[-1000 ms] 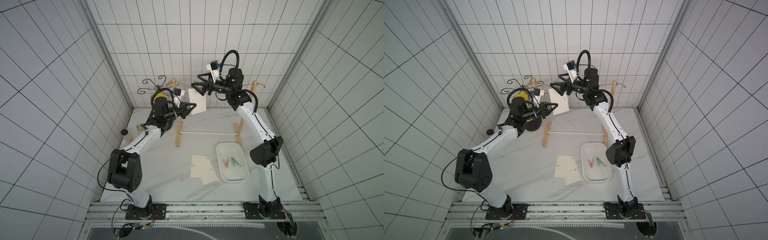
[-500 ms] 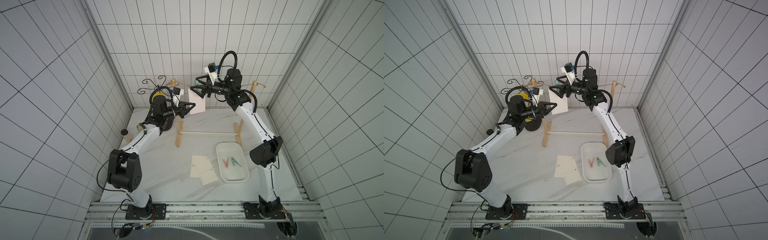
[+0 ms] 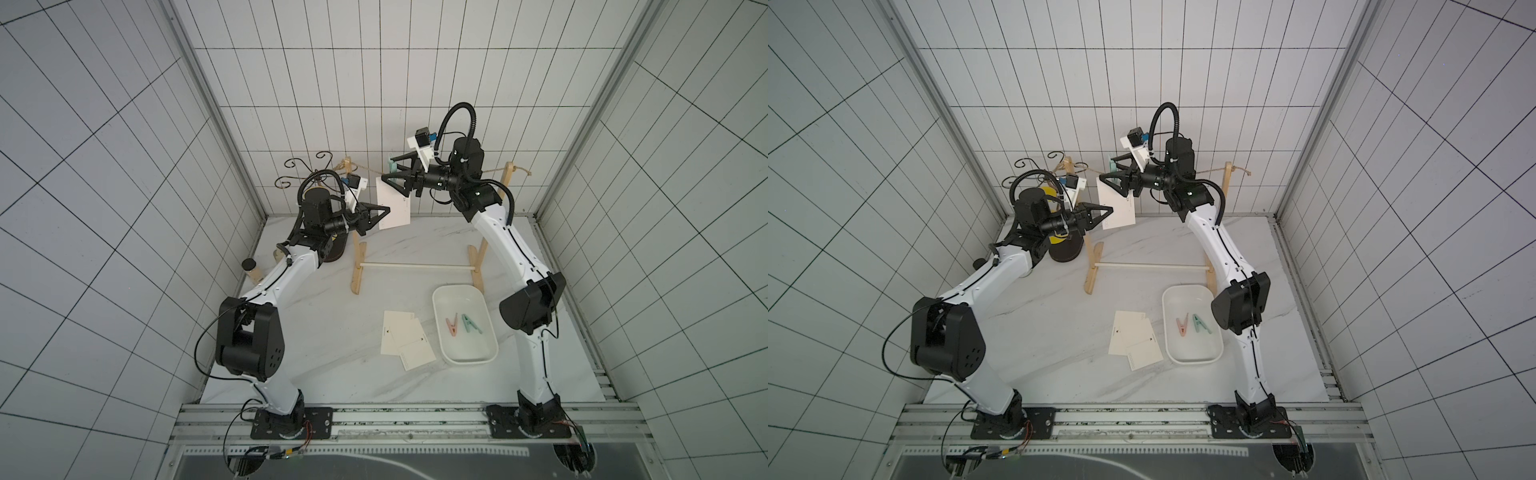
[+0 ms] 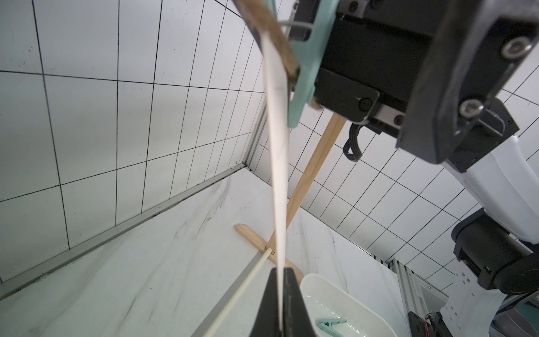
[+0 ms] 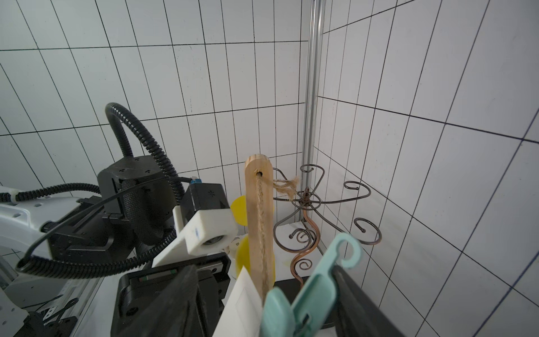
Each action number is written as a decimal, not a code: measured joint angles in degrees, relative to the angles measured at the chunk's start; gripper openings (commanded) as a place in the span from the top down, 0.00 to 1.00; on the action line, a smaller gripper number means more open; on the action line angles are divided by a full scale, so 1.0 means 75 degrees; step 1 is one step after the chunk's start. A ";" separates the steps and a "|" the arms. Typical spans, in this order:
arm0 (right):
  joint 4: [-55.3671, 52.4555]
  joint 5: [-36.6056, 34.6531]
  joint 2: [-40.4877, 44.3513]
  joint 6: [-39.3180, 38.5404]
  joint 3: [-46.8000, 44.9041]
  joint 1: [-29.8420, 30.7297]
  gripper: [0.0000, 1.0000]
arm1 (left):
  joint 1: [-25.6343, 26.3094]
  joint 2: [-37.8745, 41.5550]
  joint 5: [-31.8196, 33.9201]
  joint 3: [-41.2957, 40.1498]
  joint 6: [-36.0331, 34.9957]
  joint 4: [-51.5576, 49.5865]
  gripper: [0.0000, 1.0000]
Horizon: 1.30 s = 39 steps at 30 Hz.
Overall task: Remove the postcards from the strings
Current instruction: Remove the clamp from the clothesline.
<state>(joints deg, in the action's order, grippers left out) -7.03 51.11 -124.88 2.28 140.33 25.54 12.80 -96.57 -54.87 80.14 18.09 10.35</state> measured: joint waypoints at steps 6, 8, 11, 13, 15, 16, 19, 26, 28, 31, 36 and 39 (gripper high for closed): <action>-0.0006 0.0131 0.0000 -0.0003 0.0000 0.0000 0.26 | -0.0023 -0.0006 -0.0117 0.0006 -0.0023 -0.0093 1.00; -0.0009 0.0140 0.0000 -0.0003 0.0000 0.0000 0.24 | -0.0029 -0.0006 -0.0128 0.0015 -0.0026 -0.0111 1.00; -0.0009 0.0108 0.0000 -0.0009 0.0000 0.0003 0.23 | -0.0029 -0.0006 -0.0137 0.0029 -0.0032 -0.0128 1.00; -0.0006 0.0105 -0.0026 -0.0006 0.0038 0.0003 0.23 | -0.0029 -0.0006 -0.0152 0.0044 -0.0050 -0.0146 1.00; 0.0006 0.0108 -0.0073 0.0000 0.0102 0.0003 0.24 | -0.0029 -0.0006 -0.0154 0.0044 -0.0052 -0.0157 1.00; 0.0017 0.0111 -0.0090 0.0003 0.0111 0.0003 0.25 | -0.0029 -0.0006 -0.0154 0.0044 -0.0052 -0.0160 1.00; 0.0035 0.0111 -0.0125 0.0020 0.0111 0.0000 0.27 | -0.0029 -0.0006 -0.0166 0.0044 -0.0058 -0.0175 1.00; 0.0076 0.0178 -0.0137 0.0035 0.0111 0.0000 0.36 | -0.0029 -0.0006 -0.0207 0.0055 -0.0076 -0.0219 1.00; 0.0079 0.0216 -0.0137 0.0029 0.0111 -0.0003 0.38 | -0.0029 -0.0006 -0.0230 0.0055 -0.0076 -0.0219 1.00; 0.0082 0.0318 -0.0137 0.0032 0.0111 -0.0009 0.39 | -0.0038 -0.0009 -0.0245 0.0055 -0.0076 -0.0221 1.00; 0.0082 0.0484 -0.0137 0.0035 0.0111 -0.0026 0.39 | -0.0064 -0.0009 -0.0271 0.0055 -0.0073 -0.0227 1.00; 0.0082 0.0583 -0.0137 0.0035 0.0111 -0.0064 0.39 | -0.0070 -0.0009 -0.0280 0.0055 -0.0073 -0.0248 1.00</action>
<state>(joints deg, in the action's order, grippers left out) -6.42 55.48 -125.91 2.55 141.16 25.06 12.27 -96.64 -56.97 80.55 17.54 8.49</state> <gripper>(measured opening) 0.614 0.047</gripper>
